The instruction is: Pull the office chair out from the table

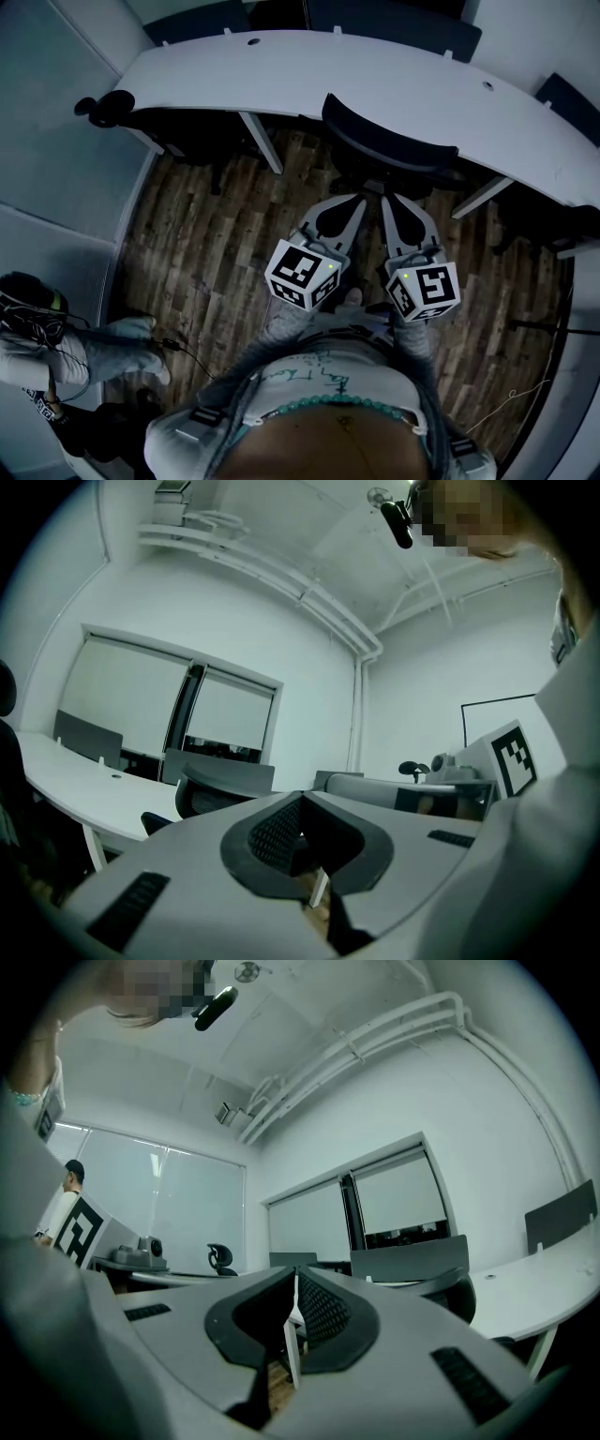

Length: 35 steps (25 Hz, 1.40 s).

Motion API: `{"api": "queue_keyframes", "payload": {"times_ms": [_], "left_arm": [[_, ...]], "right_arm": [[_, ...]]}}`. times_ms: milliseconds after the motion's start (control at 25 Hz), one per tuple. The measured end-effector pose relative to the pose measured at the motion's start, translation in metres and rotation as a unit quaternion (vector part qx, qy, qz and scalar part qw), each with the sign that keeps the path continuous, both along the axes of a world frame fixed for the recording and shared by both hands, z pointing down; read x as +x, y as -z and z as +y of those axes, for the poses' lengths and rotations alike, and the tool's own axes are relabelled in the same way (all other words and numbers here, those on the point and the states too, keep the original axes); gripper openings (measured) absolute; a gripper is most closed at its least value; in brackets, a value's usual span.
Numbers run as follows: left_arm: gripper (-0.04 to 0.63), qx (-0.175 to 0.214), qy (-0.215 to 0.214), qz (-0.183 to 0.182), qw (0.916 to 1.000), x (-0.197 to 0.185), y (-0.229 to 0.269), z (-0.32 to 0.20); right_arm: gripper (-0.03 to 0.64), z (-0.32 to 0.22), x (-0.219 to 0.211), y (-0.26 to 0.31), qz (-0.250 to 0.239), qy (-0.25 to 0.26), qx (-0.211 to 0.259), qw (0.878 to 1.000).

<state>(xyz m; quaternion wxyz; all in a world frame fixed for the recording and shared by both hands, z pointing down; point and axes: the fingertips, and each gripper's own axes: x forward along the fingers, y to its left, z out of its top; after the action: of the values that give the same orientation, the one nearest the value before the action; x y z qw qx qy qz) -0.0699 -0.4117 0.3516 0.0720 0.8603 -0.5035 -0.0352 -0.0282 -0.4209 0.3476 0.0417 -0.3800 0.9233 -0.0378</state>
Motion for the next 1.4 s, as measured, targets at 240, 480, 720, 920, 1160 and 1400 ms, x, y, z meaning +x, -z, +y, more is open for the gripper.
{"api": "queue_keyframes", "payload": {"times_ms": [240,480,720,920,1160,1400], "left_arm": [[0.011,-0.019,0.007,0.0,0.9998,0.001,-0.016,-0.012],[0.011,-0.03,0.006,0.014,0.9994,0.0,-0.018,-0.031],[0.011,-0.04,-0.034,0.022,0.9984,0.001,-0.022,-0.053],[0.011,-0.043,-0.072,0.02,0.9962,-0.005,-0.017,-0.073],[0.011,-0.048,-0.117,0.012,0.9919,-0.013,-0.021,-0.087],[0.011,-0.055,-0.156,0.01,0.9862,-0.015,-0.024,-0.098]], "right_arm": [[0.023,-0.011,-0.002,-0.012,-0.007,0.013,-0.012,1.0],[0.023,-0.026,0.008,-0.017,-0.011,-0.004,-0.022,1.0],[0.023,-0.044,0.011,-0.022,-0.011,-0.04,-0.031,0.999],[0.023,-0.06,-0.001,-0.021,-0.009,-0.069,-0.036,0.997],[0.023,-0.069,-0.01,-0.029,-0.009,-0.111,-0.048,0.993],[0.024,-0.079,-0.016,-0.031,-0.005,-0.144,-0.053,0.988]]}}
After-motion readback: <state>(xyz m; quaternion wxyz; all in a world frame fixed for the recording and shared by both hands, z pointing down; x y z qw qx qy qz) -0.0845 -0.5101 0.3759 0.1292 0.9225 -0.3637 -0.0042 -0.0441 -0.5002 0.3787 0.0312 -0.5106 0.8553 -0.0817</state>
